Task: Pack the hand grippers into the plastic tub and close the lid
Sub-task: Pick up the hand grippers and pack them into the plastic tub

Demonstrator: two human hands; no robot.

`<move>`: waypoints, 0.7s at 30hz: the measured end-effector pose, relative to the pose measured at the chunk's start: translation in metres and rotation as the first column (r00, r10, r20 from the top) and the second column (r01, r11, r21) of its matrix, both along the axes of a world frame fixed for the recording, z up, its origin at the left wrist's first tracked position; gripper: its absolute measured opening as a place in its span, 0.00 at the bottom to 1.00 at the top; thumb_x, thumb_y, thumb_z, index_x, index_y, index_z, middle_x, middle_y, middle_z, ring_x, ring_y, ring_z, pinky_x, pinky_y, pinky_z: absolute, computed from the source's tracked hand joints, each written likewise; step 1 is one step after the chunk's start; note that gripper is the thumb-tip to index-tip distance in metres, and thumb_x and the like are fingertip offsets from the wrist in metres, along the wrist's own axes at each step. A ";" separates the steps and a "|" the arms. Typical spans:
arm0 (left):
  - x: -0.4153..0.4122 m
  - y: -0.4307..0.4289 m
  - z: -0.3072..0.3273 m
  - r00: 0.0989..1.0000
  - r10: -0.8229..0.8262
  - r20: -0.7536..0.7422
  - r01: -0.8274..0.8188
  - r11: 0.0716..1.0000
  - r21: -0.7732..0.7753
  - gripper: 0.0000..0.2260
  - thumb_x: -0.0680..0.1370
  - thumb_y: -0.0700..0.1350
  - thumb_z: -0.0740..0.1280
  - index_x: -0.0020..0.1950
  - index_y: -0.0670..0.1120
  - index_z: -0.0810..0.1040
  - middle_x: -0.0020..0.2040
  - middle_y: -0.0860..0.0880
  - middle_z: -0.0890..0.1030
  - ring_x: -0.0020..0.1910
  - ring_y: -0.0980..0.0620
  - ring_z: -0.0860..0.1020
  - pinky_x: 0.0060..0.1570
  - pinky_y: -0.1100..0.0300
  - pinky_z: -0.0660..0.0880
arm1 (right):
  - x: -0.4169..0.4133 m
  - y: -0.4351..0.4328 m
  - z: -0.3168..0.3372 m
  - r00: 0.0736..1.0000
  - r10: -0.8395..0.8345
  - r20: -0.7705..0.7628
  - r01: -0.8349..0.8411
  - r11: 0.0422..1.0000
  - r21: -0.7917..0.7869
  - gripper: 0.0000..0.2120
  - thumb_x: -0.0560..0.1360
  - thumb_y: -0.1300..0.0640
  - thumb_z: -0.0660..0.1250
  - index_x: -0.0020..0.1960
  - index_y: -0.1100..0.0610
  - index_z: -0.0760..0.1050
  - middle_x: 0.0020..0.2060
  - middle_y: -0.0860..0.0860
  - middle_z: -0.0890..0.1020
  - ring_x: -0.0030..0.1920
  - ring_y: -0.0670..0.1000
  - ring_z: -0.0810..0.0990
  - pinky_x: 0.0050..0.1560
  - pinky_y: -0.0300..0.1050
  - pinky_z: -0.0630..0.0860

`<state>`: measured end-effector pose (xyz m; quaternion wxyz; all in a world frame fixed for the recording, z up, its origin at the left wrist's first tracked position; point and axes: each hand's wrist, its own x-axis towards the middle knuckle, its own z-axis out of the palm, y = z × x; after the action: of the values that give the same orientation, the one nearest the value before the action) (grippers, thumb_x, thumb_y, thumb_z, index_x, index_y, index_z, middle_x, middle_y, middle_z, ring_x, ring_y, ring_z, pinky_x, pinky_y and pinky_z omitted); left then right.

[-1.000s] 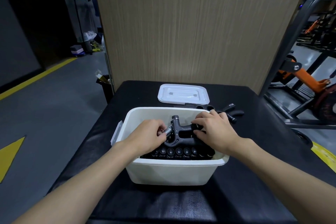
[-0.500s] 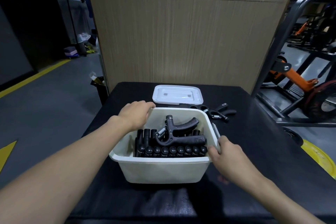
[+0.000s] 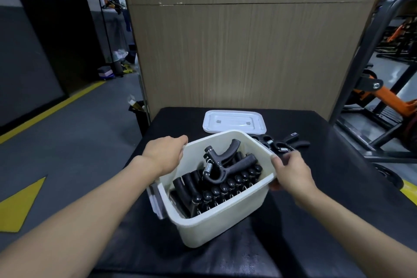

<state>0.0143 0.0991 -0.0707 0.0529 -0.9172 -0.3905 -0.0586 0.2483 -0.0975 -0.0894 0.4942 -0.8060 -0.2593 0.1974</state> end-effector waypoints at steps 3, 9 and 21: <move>-0.001 -0.003 0.001 1.000 0.020 -0.016 -0.020 1.000 -0.004 0.11 0.81 0.44 0.54 0.59 0.55 0.70 0.41 0.49 0.80 0.39 0.46 0.78 0.35 0.53 0.73 | -0.020 -0.012 -0.020 0.981 -0.008 -0.192 0.025 0.996 0.083 0.15 0.79 0.53 0.62 0.40 0.64 0.73 0.34 0.58 0.78 0.21 0.49 0.77 0.26 0.40 0.72; -0.001 -0.016 0.004 0.996 0.037 -0.086 -0.040 0.999 -0.028 0.20 0.78 0.41 0.54 0.68 0.56 0.67 0.41 0.48 0.80 0.40 0.44 0.78 0.39 0.52 0.76 | -0.062 -0.014 -0.030 0.944 0.067 -0.322 -0.011 0.985 0.175 0.11 0.73 0.53 0.70 0.50 0.56 0.70 0.43 0.52 0.78 0.41 0.51 0.77 0.49 0.54 0.78; -0.015 -0.025 0.003 0.962 0.196 0.187 -0.143 0.953 -0.267 0.09 0.76 0.47 0.55 0.51 0.50 0.73 0.36 0.50 0.79 0.38 0.47 0.78 0.34 0.54 0.72 | -0.037 0.029 -0.008 0.972 0.164 -0.166 -0.128 0.970 0.206 0.10 0.76 0.65 0.61 0.38 0.58 0.77 0.31 0.51 0.76 0.32 0.48 0.72 0.31 0.39 0.69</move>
<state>-0.0003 0.0739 -0.0677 -0.1004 -0.8679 -0.4758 -0.1013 0.2109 -0.0682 -0.0972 0.5760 -0.7113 -0.2897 0.2800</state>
